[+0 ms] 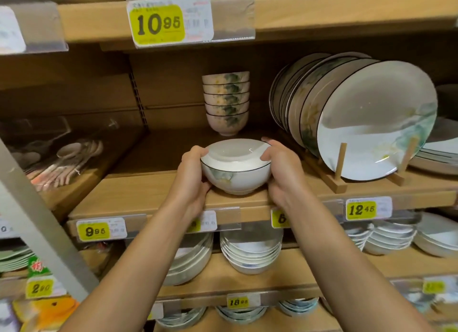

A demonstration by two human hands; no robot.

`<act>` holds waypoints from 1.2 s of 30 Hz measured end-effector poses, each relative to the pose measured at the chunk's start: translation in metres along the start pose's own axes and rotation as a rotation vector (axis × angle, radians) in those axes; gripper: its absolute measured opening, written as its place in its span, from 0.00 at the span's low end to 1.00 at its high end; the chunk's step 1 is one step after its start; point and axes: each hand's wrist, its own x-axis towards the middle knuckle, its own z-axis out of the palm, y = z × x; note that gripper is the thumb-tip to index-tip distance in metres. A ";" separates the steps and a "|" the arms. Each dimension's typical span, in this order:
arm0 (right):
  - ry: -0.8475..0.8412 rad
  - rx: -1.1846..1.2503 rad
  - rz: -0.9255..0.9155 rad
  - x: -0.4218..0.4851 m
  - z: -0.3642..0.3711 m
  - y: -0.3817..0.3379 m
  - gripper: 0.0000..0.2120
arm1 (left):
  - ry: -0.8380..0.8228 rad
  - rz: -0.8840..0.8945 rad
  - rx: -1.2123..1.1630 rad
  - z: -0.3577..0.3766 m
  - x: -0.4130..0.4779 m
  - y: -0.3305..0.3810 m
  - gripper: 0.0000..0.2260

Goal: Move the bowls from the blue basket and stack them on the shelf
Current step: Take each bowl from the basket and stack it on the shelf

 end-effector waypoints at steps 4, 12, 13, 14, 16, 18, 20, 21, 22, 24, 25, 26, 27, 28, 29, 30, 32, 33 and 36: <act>-0.056 0.079 0.109 0.006 -0.003 -0.008 0.16 | -0.075 -0.162 -0.057 -0.001 0.011 0.017 0.17; -0.081 -0.175 -0.169 -0.017 -0.001 0.023 0.20 | 0.035 -0.080 -0.128 0.005 0.004 0.002 0.13; -0.076 -0.139 -0.130 -0.014 0.000 0.018 0.15 | 0.045 -0.060 -0.090 0.005 0.000 -0.003 0.13; -0.067 -0.093 -0.064 -0.011 0.002 0.011 0.13 | 0.042 -0.042 -0.047 0.004 -0.004 -0.008 0.15; -0.050 -0.026 0.030 -0.005 -0.001 -0.002 0.09 | 0.006 -0.028 -0.011 0.000 -0.011 -0.010 0.18; -0.026 -0.025 0.028 -0.001 -0.006 -0.004 0.05 | 0.022 -0.017 -0.027 -0.003 -0.006 -0.001 0.17; -0.024 0.005 -0.037 -0.005 -0.008 0.004 0.04 | 0.082 -0.025 0.023 -0.003 0.005 0.012 0.13; -0.037 -0.009 -0.070 -0.010 -0.007 0.011 0.10 | 0.070 -0.044 0.040 -0.001 0.010 0.019 0.09; -0.046 -0.048 -0.098 -0.014 -0.003 0.017 0.17 | 0.034 -0.071 0.039 0.001 0.013 0.023 0.04; -0.011 -0.093 -0.130 -0.014 0.004 0.022 0.23 | -0.009 -0.094 0.027 0.006 0.016 0.019 0.05; 0.011 -0.074 -0.122 -0.011 0.006 0.019 0.21 | -0.007 -0.091 0.020 0.006 0.016 0.014 0.06; 0.022 -0.039 -0.085 -0.008 0.008 0.014 0.18 | 0.006 -0.075 0.014 0.005 0.014 0.009 0.08; 0.020 -0.004 -0.024 -0.004 0.008 0.008 0.16 | 0.020 -0.053 0.018 0.002 0.012 0.005 0.11; 0.009 0.018 0.028 0.000 0.006 0.002 0.14 | 0.033 -0.034 0.025 -0.001 0.010 0.001 0.13; -0.009 0.016 0.050 0.004 0.003 -0.003 0.11 | 0.047 -0.024 0.033 -0.005 0.010 0.001 0.13; -0.019 -0.001 0.059 0.008 0.000 -0.006 0.09 | 0.060 -0.036 0.032 -0.006 0.012 0.002 0.13; -0.014 -0.033 0.051 0.010 -0.006 -0.006 0.07 | 0.053 -0.097 -0.002 -0.004 0.018 0.009 0.11; -0.019 -0.023 0.036 0.008 -0.007 -0.003 0.08 | 0.041 -0.122 -0.025 -0.002 0.018 0.013 0.10; -0.075 -0.075 -0.066 -0.004 -0.003 0.014 0.21 | 0.031 -0.125 -0.087 0.004 0.013 0.015 0.10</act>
